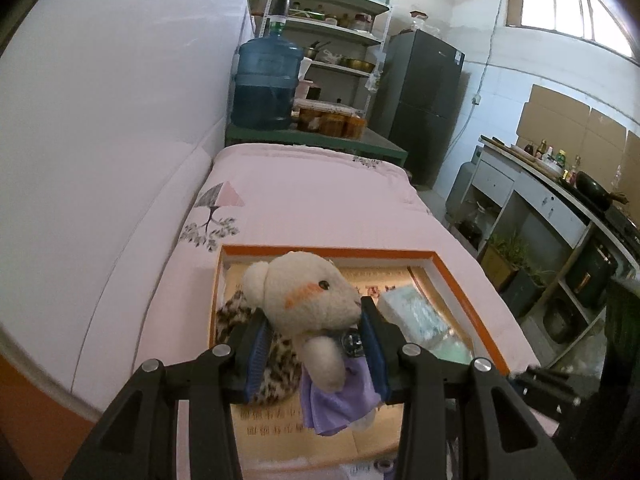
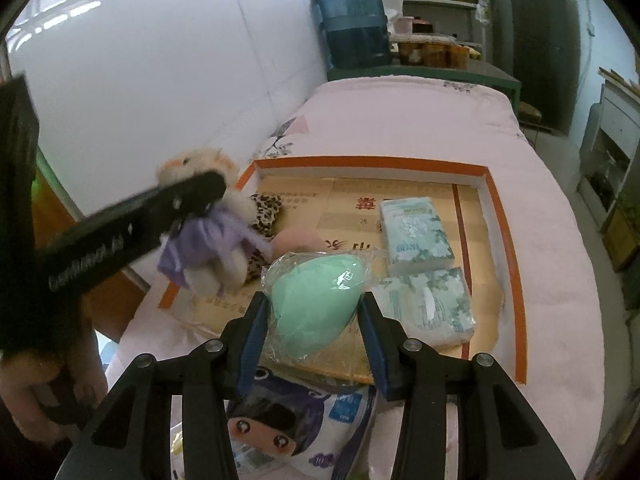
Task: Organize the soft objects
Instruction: 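Carry the teddy bear and green sponge over the tray with both tools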
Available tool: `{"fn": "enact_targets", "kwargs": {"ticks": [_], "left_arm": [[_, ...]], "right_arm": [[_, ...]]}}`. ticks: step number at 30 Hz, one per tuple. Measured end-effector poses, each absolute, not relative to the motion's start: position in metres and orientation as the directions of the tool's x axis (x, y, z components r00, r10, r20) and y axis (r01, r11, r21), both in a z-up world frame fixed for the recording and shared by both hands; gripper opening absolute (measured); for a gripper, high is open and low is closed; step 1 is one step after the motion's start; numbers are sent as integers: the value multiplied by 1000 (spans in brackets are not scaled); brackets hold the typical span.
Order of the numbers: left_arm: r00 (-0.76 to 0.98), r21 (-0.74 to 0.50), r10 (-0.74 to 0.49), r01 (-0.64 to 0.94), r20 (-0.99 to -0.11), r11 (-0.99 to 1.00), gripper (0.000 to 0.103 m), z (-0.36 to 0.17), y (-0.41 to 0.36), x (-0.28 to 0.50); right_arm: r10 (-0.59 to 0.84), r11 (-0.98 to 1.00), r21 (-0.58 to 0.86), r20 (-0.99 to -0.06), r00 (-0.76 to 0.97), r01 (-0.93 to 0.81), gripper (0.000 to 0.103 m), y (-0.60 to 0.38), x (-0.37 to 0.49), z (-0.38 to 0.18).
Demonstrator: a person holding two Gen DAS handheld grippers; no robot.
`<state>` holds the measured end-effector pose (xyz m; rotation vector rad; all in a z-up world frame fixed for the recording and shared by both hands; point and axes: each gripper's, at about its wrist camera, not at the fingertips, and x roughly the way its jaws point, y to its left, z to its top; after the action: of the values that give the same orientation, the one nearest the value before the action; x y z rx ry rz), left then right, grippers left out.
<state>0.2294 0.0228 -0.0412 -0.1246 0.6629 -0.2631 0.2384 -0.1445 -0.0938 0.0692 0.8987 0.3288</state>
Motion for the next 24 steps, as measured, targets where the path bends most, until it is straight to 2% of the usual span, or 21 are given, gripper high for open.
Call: {"fn": "enact_targets", "kwargs": {"ticks": [9, 24], "left_arm": [[719, -207, -299, 216, -627, 954, 42, -40, 9, 276], [648, -210, -287, 195, -706, 958, 42, -69, -5, 331]], "right_arm": [[291, 950, 170, -783, 549, -262, 47, -137, 256, -106], [271, 947, 139, -828, 491, -289, 47, -124, 274, -124]]}}
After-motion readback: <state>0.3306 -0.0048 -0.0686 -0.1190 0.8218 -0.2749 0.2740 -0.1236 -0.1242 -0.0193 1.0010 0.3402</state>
